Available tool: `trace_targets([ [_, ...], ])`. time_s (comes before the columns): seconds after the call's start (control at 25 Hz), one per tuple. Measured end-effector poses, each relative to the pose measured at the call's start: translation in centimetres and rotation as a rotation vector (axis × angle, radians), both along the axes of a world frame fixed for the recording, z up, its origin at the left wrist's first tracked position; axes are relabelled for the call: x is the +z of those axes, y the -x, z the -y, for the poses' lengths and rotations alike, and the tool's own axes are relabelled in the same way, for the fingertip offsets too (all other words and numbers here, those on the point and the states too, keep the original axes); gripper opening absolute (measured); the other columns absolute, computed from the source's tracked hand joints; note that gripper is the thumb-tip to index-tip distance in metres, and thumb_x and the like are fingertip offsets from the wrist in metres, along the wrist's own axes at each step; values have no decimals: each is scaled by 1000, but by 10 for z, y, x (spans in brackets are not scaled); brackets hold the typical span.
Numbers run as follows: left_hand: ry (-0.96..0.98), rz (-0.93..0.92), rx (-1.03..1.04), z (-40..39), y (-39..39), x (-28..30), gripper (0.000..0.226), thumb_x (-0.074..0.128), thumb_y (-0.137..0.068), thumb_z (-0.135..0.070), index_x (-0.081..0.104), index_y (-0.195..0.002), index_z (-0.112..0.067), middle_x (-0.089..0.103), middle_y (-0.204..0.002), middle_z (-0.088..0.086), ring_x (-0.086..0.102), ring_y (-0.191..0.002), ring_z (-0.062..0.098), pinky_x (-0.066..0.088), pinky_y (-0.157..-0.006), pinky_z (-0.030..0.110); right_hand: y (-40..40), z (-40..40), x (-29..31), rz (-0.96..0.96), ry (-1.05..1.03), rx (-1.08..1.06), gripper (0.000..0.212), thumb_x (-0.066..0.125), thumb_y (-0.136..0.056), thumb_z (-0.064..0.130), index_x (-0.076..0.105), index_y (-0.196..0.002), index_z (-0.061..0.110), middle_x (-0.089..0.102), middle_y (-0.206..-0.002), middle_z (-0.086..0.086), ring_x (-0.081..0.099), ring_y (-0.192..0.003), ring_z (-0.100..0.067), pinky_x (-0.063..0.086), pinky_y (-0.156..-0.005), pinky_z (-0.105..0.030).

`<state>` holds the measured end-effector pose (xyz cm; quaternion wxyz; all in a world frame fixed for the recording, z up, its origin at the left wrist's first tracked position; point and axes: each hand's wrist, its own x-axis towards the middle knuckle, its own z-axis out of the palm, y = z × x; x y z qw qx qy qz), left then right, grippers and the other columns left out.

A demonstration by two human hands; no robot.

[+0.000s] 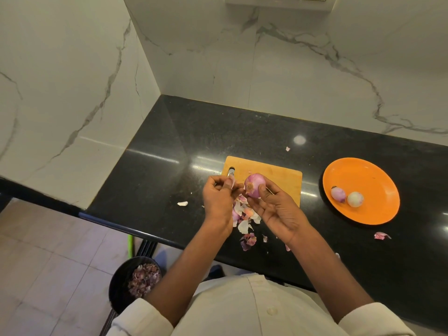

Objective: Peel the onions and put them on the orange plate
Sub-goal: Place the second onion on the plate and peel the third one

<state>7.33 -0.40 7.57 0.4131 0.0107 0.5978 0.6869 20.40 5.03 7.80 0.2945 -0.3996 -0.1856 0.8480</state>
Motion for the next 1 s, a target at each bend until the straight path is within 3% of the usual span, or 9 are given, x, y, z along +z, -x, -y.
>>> trace_targets([
  [0.12, 135, -224, -106, 9, 1, -10, 16, 59, -107, -4, 69, -108, -16, 74, -108, 6, 76, -100, 19, 65, -88, 40, -2, -4, -2, 25, -73, -19, 50, 72, -82, -1, 67, -131, 4, 71, -132, -18, 69, -122, -32, 61, -97, -37],
  [0.2, 211, -347, -209, 13, 2, -15, 21, 57, -108, -6, 73, -106, -20, 74, -110, 0, 74, -107, 19, 65, -92, 40, -1, -3, -3, 43, -143, -17, 48, 72, -80, -5, 71, -127, 7, 73, -129, -13, 71, -121, -30, 62, -96, -36],
  [0.32, 234, -497, -305, 14, 5, -17, 13, 61, -108, -26, 73, -113, -23, 73, -114, -2, 71, -112, 16, 62, -97, 43, -3, -2, -1, 237, -384, 39, 48, 75, -82, -9, 75, -122, 17, 77, -120, 0, 73, -115, -24, 63, -87, -32],
  [0.44, 73, -448, -412, 9, 7, -9, 21, 63, -107, -36, 70, -122, -23, 75, -117, -2, 72, -112, 15, 61, -99, 43, -5, -4, 3, 401, -577, 83, 57, 80, -80, -12, 73, -124, 23, 74, -123, 7, 73, -112, -17, 63, -83, -28],
  [0.6, -43, -464, -530, 6, 9, -4, 28, 74, -100, -27, 70, -127, -19, 74, -122, 3, 73, -114, 20, 64, -96, 47, -5, -5, 11, 445, -681, 125, 58, 81, -80, -12, 73, -122, 26, 71, -126, 8, 73, -110, -17, 64, -81, -29],
  [0.72, -95, -524, -483, 6, 9, -6, 19, 72, -102, -18, 73, -121, -12, 77, -115, 5, 76, -108, 24, 64, -93, 50, -5, -5, 13, 437, -704, 128, 54, 81, -81, -11, 75, -122, 24, 72, -126, 6, 71, -114, -15, 64, -90, -34],
  [0.84, -86, -611, -413, 6, 1, -1, 11, 62, -108, -15, 72, -112, -13, 78, -105, 2, 77, -100, 20, 65, -89, 49, -3, -3, 15, 408, -707, 117, 54, 81, -80, -11, 76, -121, 23, 74, -124, 5, 72, -113, -15, 63, -89, -31],
  [0.92, -94, -645, -404, 6, -1, -2, 12, 59, -109, -15, 70, -114, -18, 77, -107, 0, 76, -103, 18, 64, -91, 46, -2, -2, 15, 413, -732, 109, 55, 82, -80, -11, 75, -122, 24, 73, -124, 6, 72, -113, -14, 63, -89, -30],
  [1.0, -110, -566, -379, 4, 0, -5, 14, 59, -109, -17, 69, -119, -16, 76, -114, 4, 75, -108, 22, 64, -94, 49, -1, -3, 16, 422, -768, 121, 56, 83, -80, -9, 73, -123, 25, 70, -127, 8, 71, -114, -13, 63, -90, -31],
])
